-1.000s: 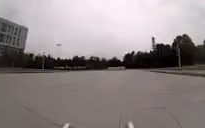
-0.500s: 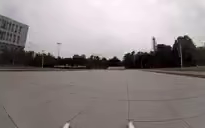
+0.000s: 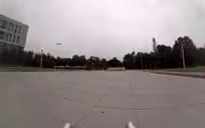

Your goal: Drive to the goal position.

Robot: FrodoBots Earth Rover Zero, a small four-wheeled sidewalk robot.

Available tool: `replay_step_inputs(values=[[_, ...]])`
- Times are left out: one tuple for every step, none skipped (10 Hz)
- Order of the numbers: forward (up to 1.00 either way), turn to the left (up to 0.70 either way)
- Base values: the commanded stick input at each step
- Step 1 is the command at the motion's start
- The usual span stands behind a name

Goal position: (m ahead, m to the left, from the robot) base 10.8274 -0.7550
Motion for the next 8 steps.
replay_step_inputs(values=[[0.85,0.0],[0.85,0.0],[0.85,0.0],[0.85,0.0],[0.85,0.0],[0.85,0.0],[0.85,0.0],[0.85,0.0]])
